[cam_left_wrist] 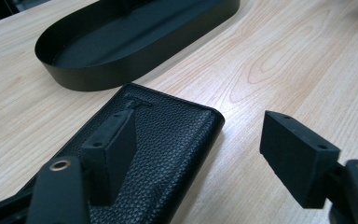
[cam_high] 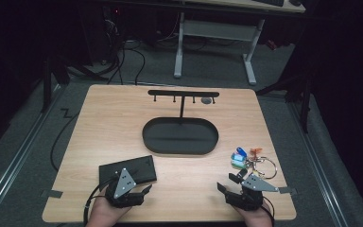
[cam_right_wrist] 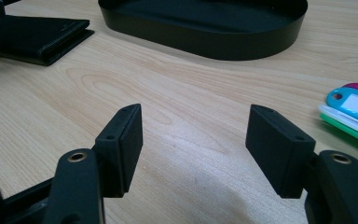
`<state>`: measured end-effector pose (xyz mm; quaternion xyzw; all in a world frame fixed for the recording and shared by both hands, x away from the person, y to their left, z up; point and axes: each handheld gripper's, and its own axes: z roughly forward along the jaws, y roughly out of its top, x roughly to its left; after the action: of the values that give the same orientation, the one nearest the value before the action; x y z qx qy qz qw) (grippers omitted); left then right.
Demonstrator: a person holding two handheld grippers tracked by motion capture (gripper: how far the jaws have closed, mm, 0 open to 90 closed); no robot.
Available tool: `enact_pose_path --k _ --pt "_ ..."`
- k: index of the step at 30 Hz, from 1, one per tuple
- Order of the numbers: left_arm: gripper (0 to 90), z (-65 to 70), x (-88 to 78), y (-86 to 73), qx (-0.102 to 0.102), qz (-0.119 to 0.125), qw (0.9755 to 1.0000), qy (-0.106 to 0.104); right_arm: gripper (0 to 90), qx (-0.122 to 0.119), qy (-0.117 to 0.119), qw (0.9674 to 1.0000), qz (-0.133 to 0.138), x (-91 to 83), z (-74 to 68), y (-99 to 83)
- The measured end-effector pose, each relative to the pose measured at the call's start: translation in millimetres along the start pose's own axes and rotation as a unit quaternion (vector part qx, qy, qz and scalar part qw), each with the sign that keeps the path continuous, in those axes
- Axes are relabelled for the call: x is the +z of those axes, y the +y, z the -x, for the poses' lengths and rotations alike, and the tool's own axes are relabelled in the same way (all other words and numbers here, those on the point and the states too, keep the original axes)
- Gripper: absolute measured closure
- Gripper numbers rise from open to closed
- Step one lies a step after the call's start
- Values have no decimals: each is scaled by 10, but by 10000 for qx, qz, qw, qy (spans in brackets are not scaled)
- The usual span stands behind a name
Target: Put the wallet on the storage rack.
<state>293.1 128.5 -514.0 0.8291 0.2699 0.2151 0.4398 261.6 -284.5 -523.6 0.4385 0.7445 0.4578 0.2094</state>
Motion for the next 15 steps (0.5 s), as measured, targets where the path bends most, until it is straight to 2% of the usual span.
enact_pose_path --k 4,8,11,14,15 --pt "309 -29 -4 7 4 -48 10000 -44 369 13 3 10000 -11 0 -3 -1" --pt "327 -69 -52 10 128 -75 9999 13 368 32 1 10000 -2 -7 6 -2" --pt "327 -98 -112 -18 439 -157 9987 210 368 23 0 10000 -7 -8 6 -2" --pt "332 -163 -200 -85 809 -430 9948 449 368 -1 10 10000 -6 -10 4 -1" --pt "334 -196 -236 -113 847 -463 9940 507 368 -18 14 10000 -5 -11 4 -2"
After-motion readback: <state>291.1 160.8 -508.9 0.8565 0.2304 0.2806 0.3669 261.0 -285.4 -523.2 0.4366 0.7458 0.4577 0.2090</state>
